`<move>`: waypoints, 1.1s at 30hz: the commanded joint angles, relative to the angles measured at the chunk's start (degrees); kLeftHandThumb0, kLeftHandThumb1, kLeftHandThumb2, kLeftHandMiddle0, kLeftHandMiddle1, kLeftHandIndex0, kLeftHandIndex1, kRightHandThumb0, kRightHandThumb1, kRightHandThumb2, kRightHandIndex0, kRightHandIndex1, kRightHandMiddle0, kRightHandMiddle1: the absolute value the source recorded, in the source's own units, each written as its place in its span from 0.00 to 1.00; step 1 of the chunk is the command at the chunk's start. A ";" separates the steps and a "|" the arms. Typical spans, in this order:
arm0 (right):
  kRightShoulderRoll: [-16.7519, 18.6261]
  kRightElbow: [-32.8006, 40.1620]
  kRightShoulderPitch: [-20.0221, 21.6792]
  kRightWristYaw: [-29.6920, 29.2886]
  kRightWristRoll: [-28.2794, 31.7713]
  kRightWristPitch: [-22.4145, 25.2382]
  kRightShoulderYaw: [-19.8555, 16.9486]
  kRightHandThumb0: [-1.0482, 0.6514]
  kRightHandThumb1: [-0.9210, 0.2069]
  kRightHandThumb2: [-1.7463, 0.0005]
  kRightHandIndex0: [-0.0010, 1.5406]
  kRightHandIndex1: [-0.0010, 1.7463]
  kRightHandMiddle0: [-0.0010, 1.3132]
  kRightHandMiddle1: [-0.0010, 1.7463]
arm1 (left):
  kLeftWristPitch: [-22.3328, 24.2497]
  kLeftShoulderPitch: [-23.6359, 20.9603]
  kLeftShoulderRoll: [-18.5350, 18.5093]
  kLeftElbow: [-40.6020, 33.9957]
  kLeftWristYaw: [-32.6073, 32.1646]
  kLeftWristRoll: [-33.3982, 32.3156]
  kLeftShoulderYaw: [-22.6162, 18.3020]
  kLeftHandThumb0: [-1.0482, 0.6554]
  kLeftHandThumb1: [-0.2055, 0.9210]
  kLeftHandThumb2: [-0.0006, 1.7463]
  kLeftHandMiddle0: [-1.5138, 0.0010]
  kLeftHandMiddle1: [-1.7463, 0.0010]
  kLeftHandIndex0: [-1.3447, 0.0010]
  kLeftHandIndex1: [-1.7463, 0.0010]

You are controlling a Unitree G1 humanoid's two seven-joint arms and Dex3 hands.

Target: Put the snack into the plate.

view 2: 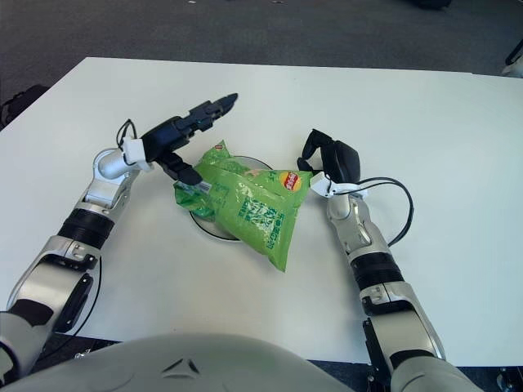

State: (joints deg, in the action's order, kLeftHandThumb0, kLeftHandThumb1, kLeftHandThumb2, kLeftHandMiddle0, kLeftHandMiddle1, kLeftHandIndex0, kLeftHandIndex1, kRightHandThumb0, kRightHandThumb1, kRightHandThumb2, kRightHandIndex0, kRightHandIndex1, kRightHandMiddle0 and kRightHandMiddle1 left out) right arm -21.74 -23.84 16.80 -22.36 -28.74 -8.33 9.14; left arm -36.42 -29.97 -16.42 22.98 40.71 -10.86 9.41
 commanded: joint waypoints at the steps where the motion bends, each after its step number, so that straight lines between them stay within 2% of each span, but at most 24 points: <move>1: 0.93 -4.22 -4.71 2.58 -1.76 3.50 2.45 0.30 0.63 0.17 0.82 1.00 0.54 1.00 | 1.58 1.13 0.82 -0.89 -2.75 0.52 -1.86 0.03 0.99 0.14 1.00 1.00 1.00 1.00; 4: 0.81 -4.27 -4.67 2.97 -1.62 3.61 2.49 0.30 0.63 0.17 0.82 1.00 0.54 1.00 | 0.92 0.52 1.10 1.13 -7.19 2.58 -4.48 0.01 1.00 0.20 1.00 1.00 1.00 1.00; 11: 0.64 -4.42 -4.61 2.74 -1.75 3.32 2.63 0.30 0.63 0.17 0.82 1.00 0.54 1.00 | -4.83 -4.17 -1.48 14.37 -7.25 3.17 -8.53 0.00 1.00 0.26 1.00 1.00 1.00 1.00; 18: 0.44 -4.43 -4.56 2.39 -2.16 3.45 2.81 0.31 0.62 0.18 0.81 1.00 0.53 1.00 | -1.27 -5.16 -0.09 16.55 -1.99 -3.62 -11.39 0.00 1.00 0.27 1.00 1.00 1.00 1.00; 21: 0.34 -4.49 -4.54 2.18 -2.37 3.40 2.91 0.31 0.62 0.18 0.81 1.00 0.53 1.00 | 3.75 -3.67 -0.12 15.50 -1.67 -8.21 -14.58 0.00 1.00 0.24 1.00 1.00 1.00 1.00; 26: 0.25 -5.01 -4.27 2.28 -2.37 3.08 2.95 0.31 0.62 0.18 0.81 1.00 0.53 1.00 | 7.77 -1.96 2.21 13.12 -5.46 -10.46 -17.46 0.00 0.99 0.19 1.00 1.00 1.00 1.00; 30: 0.39 -5.50 -4.00 2.17 -2.58 2.92 2.88 0.30 0.63 0.18 0.81 1.00 0.54 1.00 | 7.99 0.08 5.06 10.84 -12.75 -8.59 -19.13 0.04 0.96 0.16 1.00 1.00 1.00 1.00; 33: 0.45 -5.53 -3.98 2.04 -2.82 2.96 2.89 0.30 0.63 0.17 0.82 1.00 0.54 1.00 | 8.58 0.67 5.94 9.85 -15.35 -7.85 -19.64 0.06 0.94 0.15 1.00 1.00 1.00 1.00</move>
State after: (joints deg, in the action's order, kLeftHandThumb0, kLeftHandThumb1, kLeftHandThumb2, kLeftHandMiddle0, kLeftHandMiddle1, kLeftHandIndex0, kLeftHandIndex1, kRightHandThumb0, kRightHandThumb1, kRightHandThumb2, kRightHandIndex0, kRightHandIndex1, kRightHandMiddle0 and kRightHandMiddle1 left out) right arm -22.10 -24.44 17.25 -22.51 -29.97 -8.03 9.59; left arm -28.91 -30.64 -11.57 33.95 28.02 -19.62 -9.47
